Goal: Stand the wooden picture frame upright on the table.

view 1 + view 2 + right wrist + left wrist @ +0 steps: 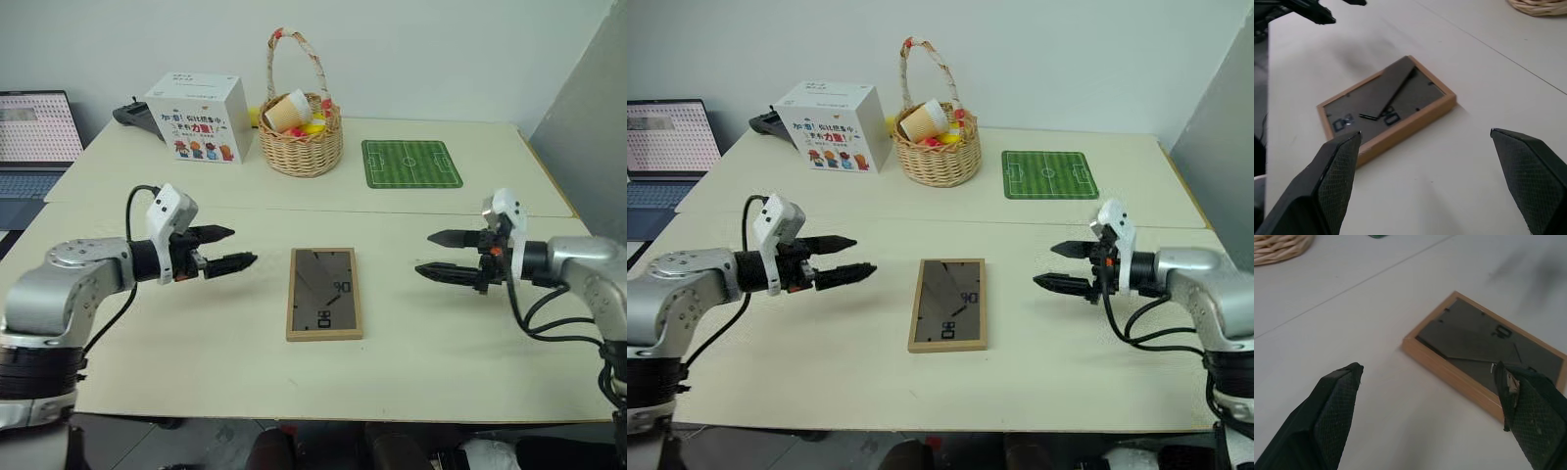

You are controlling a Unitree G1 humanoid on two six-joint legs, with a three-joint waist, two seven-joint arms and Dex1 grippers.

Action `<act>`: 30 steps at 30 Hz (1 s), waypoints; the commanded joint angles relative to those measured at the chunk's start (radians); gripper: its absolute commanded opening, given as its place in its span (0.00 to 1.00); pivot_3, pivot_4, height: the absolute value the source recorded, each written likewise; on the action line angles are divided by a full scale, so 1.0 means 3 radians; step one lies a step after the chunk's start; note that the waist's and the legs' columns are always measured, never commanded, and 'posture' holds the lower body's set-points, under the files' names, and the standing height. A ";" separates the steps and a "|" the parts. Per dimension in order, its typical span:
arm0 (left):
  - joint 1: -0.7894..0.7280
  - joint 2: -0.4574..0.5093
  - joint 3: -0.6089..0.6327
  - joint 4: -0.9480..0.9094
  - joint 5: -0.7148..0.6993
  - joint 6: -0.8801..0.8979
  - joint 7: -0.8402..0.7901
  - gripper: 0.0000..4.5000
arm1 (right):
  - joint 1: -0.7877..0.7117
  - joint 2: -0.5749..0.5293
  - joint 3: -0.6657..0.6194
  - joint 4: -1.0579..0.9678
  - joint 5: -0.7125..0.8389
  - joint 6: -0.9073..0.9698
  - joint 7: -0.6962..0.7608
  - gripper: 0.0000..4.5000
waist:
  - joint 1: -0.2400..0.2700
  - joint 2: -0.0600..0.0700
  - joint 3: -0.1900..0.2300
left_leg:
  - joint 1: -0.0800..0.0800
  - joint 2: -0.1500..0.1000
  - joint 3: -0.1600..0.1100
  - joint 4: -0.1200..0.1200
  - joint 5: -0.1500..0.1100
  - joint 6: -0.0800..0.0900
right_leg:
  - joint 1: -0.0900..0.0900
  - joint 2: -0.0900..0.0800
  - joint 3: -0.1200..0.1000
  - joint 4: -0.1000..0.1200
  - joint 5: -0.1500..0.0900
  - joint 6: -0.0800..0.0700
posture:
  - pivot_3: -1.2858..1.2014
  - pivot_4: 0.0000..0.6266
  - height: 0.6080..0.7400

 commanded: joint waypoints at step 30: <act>0.0072 -0.0647 0.0866 0.0259 -0.1297 0.2227 0.0639 0.78 | 0.0124 0.0718 0.0856 0.0385 -0.0898 -0.0919 -0.0335 0.01 | -0.0017 -0.0002 -0.0002 | -0.0008 0.0003 -0.0004 0.0005 0.0000 0.0001 | -0.0008 0.0003 -0.0003 0.0006 0.0000 0.0000 | 0.52 0.24 1.00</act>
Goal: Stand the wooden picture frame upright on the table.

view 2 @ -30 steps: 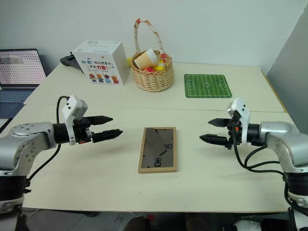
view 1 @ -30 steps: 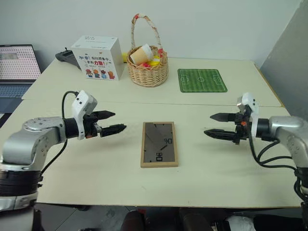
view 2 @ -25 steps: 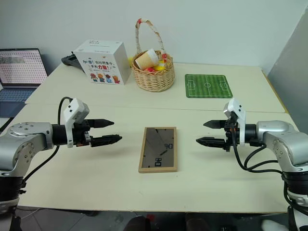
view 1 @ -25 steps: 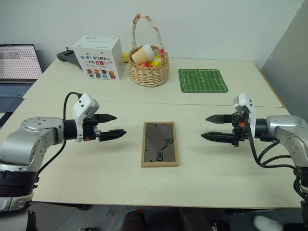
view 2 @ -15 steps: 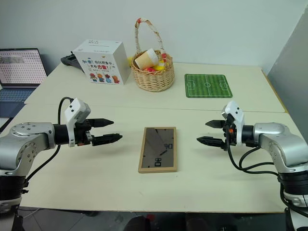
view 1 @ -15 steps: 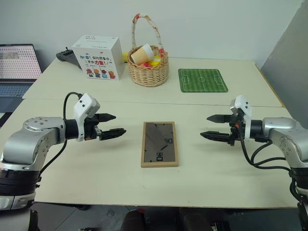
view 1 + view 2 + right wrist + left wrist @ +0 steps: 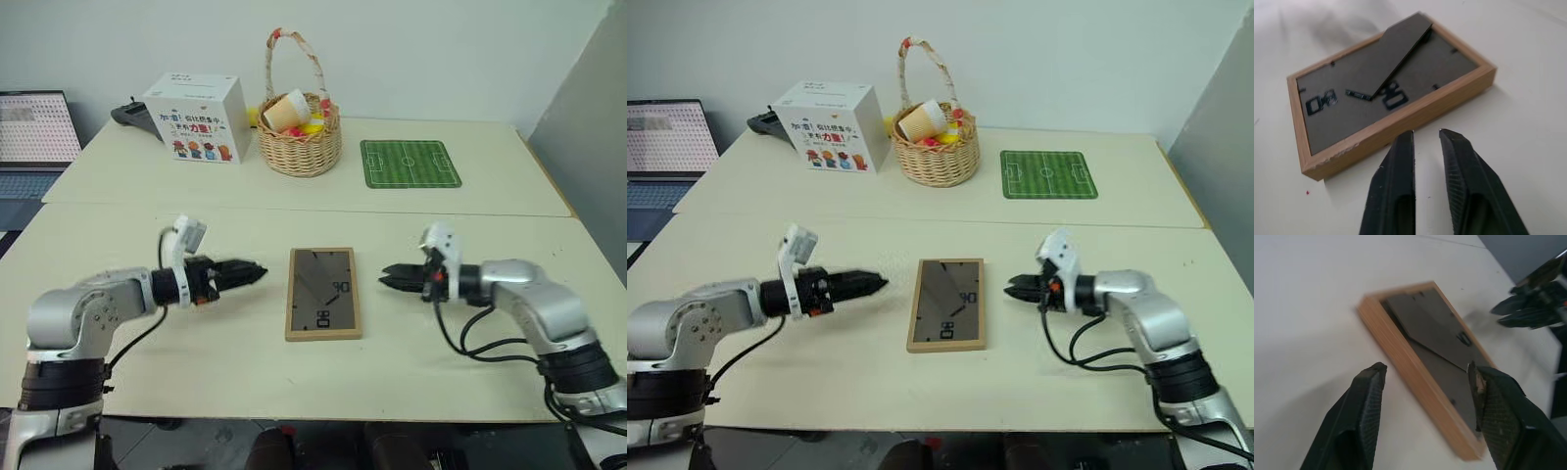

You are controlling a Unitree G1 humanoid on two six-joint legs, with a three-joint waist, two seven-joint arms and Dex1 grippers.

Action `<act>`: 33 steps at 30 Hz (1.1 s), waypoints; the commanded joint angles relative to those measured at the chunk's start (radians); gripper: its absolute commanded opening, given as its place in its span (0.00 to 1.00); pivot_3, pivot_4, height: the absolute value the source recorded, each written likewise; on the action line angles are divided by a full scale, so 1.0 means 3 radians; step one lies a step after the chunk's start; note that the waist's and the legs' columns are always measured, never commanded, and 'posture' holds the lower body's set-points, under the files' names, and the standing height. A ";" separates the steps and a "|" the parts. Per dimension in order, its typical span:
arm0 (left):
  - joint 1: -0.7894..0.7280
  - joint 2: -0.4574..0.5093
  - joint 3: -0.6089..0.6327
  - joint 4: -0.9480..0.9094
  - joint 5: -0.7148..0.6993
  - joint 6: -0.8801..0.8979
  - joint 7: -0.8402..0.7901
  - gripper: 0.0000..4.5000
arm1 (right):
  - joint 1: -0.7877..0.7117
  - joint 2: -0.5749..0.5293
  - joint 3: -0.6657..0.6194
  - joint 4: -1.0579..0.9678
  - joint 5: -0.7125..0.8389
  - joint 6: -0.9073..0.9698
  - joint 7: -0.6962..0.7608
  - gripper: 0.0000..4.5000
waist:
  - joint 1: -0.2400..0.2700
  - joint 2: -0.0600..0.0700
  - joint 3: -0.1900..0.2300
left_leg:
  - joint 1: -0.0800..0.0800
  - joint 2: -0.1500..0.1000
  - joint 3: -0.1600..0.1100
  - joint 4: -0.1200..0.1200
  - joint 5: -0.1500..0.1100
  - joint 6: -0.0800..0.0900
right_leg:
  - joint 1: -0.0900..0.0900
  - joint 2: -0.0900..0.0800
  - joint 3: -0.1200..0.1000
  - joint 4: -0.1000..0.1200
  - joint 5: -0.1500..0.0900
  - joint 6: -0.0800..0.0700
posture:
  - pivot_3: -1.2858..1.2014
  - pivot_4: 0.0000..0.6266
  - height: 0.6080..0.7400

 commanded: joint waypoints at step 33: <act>0.0014 -0.0732 -0.0420 0.0569 -0.0037 0.0171 0.0257 0.84 | -0.0094 0.0488 0.0339 0.0428 -0.0705 -0.0448 -0.0147 0.00 | 0.0042 0.0037 -0.0032 | 0.0047 -0.0054 -0.0031 -0.0001 0.0000 0.0002 | 0.0070 -0.0045 -0.0011 -0.0013 -0.0008 0.0014 | 0.52 0.24 1.00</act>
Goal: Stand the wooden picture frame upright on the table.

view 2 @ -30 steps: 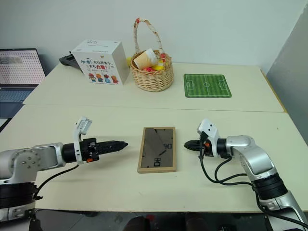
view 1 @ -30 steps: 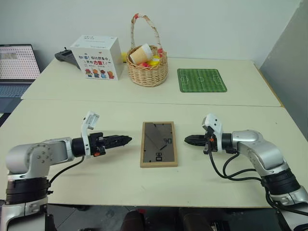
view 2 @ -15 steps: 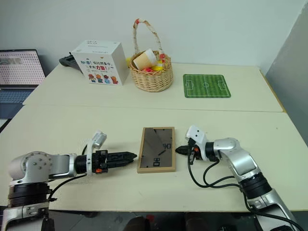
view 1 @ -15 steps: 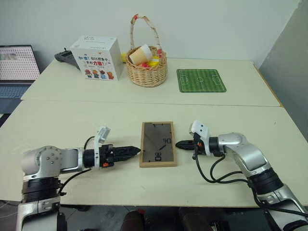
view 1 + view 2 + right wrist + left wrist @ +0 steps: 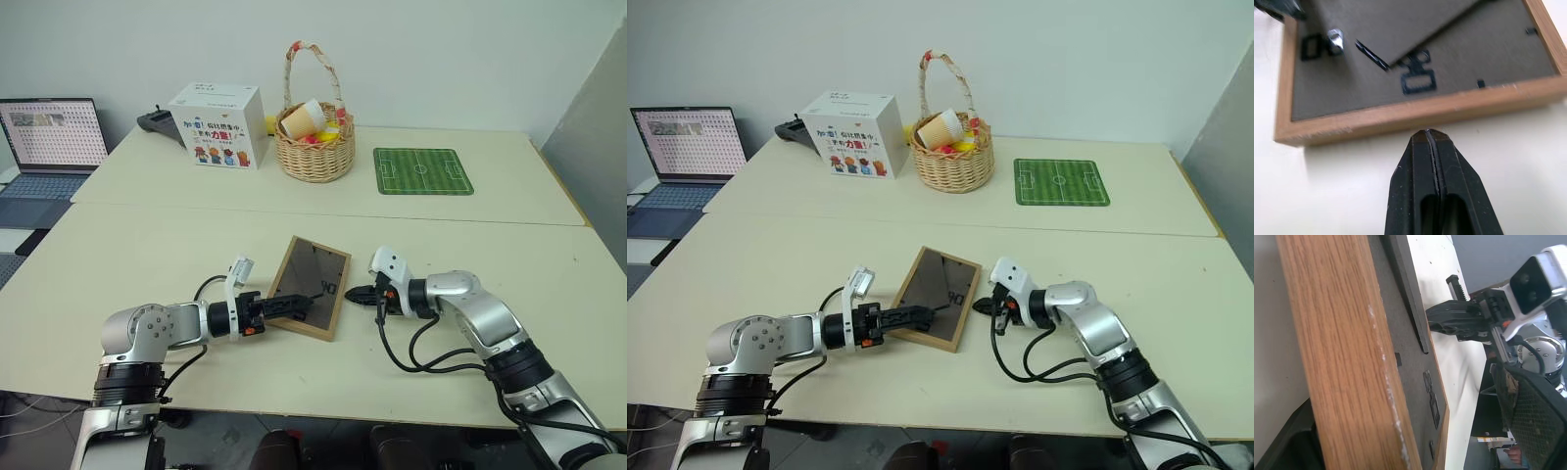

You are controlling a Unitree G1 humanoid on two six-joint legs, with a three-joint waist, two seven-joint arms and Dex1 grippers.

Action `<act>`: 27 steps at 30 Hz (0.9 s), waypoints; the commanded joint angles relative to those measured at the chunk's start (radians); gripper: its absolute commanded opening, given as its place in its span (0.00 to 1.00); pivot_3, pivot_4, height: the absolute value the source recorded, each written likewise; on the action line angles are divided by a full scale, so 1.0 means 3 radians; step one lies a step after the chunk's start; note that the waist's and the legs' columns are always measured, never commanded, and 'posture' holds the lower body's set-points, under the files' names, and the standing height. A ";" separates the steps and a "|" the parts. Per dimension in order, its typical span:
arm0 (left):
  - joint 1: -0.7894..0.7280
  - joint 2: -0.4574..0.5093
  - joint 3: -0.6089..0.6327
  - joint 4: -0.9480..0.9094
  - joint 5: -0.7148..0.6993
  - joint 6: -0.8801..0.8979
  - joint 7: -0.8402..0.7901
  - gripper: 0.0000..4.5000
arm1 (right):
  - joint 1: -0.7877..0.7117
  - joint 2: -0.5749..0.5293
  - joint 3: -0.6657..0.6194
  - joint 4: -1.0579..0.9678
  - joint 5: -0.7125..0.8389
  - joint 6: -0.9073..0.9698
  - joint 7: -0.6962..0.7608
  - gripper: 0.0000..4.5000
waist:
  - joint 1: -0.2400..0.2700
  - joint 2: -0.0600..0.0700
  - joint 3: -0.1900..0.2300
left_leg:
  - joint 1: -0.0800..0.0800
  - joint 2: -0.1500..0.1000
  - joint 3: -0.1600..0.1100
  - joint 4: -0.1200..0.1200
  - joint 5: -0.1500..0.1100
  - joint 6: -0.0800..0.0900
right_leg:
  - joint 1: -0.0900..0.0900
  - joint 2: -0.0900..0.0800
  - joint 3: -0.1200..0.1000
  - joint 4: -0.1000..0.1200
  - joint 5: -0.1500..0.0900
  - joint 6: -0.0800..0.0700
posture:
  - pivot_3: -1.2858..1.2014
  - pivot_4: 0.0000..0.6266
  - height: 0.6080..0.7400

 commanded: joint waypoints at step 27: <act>-0.0701 0.0139 0.0336 -0.0819 -0.0562 0.0471 0.0234 0.28 | -0.1111 0.0087 -0.1153 -0.0413 0.1490 0.1545 -0.0103 0.70 | -0.0048 -0.0020 0.0037 | -0.0021 0.0000 -0.0036 -0.0008 0.0000 -0.0001 | -0.0006 -0.0003 -0.0019 -0.0019 -0.0001 0.0001 | 0.52 0.24 1.00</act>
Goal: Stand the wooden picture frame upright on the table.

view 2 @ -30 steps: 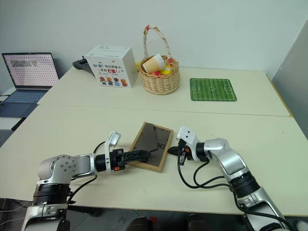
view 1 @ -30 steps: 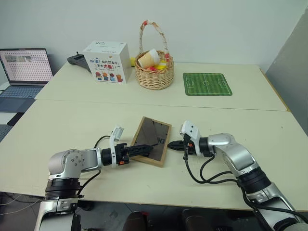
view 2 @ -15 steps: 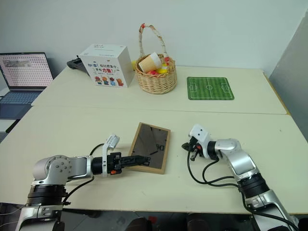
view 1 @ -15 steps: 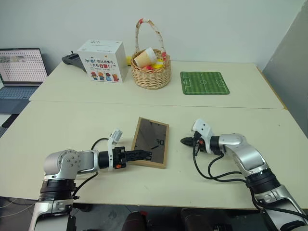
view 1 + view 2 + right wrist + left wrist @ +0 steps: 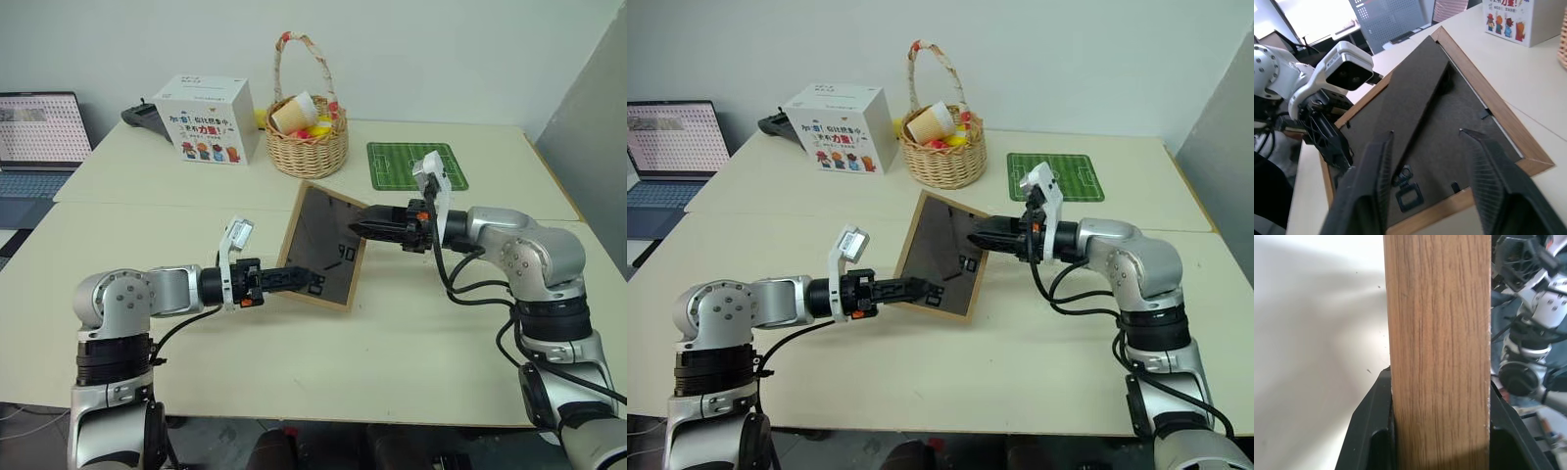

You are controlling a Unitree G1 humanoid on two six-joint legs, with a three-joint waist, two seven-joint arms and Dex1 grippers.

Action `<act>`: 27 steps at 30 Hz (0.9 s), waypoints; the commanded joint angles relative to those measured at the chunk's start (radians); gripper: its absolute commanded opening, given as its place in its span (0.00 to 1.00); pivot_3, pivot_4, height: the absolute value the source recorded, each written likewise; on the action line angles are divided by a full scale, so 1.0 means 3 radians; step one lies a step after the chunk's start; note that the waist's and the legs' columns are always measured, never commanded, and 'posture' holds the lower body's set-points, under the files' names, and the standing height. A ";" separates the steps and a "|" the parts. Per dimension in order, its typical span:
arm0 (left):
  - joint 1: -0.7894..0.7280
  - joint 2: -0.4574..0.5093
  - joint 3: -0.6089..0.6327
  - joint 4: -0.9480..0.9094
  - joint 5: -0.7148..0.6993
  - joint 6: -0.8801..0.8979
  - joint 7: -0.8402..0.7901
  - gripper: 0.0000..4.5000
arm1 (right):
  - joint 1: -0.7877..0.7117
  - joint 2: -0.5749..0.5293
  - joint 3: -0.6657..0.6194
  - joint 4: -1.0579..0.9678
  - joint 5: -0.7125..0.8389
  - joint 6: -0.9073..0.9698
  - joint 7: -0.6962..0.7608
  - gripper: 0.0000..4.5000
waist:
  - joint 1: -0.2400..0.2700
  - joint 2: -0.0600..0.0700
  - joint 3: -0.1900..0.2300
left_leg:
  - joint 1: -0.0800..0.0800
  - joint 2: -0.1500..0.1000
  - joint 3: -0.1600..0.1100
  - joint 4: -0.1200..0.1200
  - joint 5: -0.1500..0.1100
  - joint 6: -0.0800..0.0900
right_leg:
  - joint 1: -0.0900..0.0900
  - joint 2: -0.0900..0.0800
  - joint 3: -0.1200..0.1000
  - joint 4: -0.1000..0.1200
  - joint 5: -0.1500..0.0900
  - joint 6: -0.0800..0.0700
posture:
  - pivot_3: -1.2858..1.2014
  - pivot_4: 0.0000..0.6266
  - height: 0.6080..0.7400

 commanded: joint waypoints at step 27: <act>-0.0113 -0.0116 0.0551 -0.0101 -0.0667 0.0347 0.0467 0.28 | 0.0598 -0.0578 -0.0298 -0.0819 0.0522 -0.0027 -0.0108 0.94 | 0.0027 -0.0001 0.0002 | -0.0016 0.0000 -0.0013 0.0000 0.0000 0.0001 | 0.0000 -0.0002 -0.0028 -0.0013 0.0000 0.0000 | 0.52 0.24 1.00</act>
